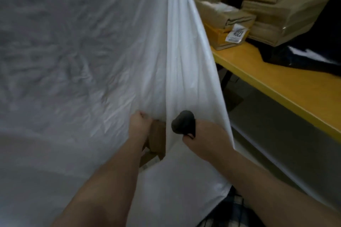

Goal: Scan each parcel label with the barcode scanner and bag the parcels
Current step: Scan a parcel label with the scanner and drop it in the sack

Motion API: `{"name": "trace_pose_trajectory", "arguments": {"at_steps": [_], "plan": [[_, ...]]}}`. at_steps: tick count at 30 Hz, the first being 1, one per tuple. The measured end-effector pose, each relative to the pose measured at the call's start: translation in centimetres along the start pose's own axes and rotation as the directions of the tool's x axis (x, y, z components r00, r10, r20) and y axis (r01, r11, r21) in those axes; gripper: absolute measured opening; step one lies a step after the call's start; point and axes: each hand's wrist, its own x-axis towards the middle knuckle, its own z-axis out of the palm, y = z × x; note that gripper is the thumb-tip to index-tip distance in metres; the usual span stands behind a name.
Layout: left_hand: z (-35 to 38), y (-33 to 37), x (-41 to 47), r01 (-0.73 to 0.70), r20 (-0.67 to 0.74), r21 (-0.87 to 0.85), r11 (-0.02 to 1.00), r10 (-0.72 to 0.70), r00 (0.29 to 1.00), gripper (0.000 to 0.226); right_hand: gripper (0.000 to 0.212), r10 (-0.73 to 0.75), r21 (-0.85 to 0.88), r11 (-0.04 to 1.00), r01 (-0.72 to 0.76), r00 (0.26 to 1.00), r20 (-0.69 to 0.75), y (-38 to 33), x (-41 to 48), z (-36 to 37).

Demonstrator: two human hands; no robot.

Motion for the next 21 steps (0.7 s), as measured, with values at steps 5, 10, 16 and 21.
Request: {"name": "trace_pose_trajectory", "arguments": {"at_steps": [5, 10, 16, 21], "plan": [[-1.4, 5.3, -6.7, -0.166, -0.087, -0.051, 0.985, 0.161, 0.983, 0.019, 0.017, 0.037, 0.015, 0.999, -0.036, 0.992, -0.124, -0.3, -4.5, -4.7], [-0.2, 12.9, -14.6, -0.533, -0.056, -0.085, 0.842, 0.530, 0.846, 0.019, 0.020, 0.220, 0.239, 0.957, -0.162, 0.945, -0.241, 2.6, -10.2, -10.6], [3.3, 20.0, -21.5, -0.754, 0.105, -0.055, 0.654, 0.755, 0.647, 0.024, 0.027, 0.372, 0.322, 0.917, -0.235, 0.795, -0.479, 7.2, -17.0, -17.0], [7.6, 23.4, -25.7, -0.836, 0.236, -0.060, 0.546, 0.821, 0.519, 0.027, 0.030, 0.490, 0.443, 0.859, -0.255, 0.659, -0.570, 11.6, -21.8, -20.2]]}}
